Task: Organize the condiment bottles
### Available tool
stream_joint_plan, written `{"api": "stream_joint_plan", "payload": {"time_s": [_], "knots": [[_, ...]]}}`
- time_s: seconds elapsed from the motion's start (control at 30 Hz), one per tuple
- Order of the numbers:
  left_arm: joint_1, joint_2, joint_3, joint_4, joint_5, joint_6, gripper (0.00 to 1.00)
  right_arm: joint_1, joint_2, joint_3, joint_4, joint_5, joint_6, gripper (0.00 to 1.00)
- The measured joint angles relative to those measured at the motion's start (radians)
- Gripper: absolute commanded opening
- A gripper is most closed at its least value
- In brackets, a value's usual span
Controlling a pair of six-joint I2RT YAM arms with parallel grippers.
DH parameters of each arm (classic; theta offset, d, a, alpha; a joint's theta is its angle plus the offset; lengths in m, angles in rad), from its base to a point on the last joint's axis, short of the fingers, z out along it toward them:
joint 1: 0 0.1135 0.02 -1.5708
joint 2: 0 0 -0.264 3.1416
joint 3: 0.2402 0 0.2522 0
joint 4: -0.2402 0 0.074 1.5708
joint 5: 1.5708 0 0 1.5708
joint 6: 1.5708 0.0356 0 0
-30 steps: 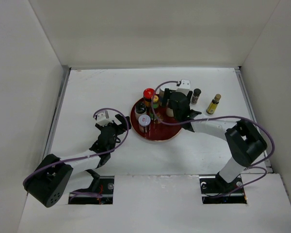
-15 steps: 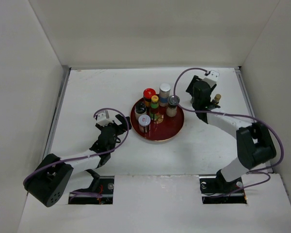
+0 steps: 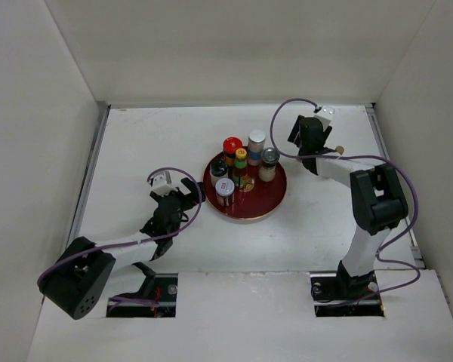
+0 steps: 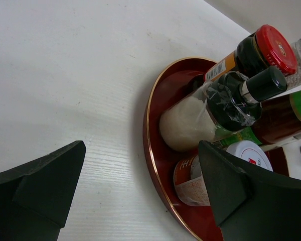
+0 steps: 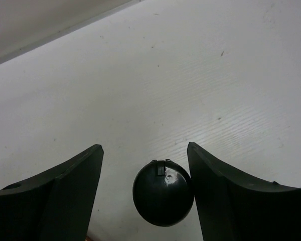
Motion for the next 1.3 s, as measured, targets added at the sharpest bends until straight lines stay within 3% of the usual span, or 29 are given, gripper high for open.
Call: {"api": "stream_joint_plan", "payload": {"time_s": [0.17,0.33,0.47,0.6,0.8,0.97,1.3], "knots": [[0.002,0.008,0.008,0.000,0.010,0.000,0.97,-0.006,0.030,0.024,-0.038,-0.020,0.011,0.64],[0.003,0.009,0.009,0.000,0.013,0.000,0.97,-0.007,0.030,0.024,-0.068,-0.016,0.020,0.46],[0.003,0.008,0.009,0.000,0.013,0.000,0.97,-0.007,0.028,0.022,-0.070,-0.003,0.024,0.50],[0.005,0.006,0.009,-0.001,0.013,0.000,0.97,-0.007,0.021,0.013,-0.074,0.008,0.024,0.35],[0.006,0.003,0.009,-0.001,0.014,0.000,0.97,-0.006,-0.059,-0.065,-0.080,0.017,0.025,0.35],[0.007,0.003,0.009,-0.001,0.014,0.000,0.97,0.025,-0.227,-0.148,-0.097,0.035,0.041,0.36],[0.006,-0.009,0.009,-0.004,0.021,-0.011,0.97,0.225,-0.504,-0.326,-0.146,0.044,0.078,0.37]]}}
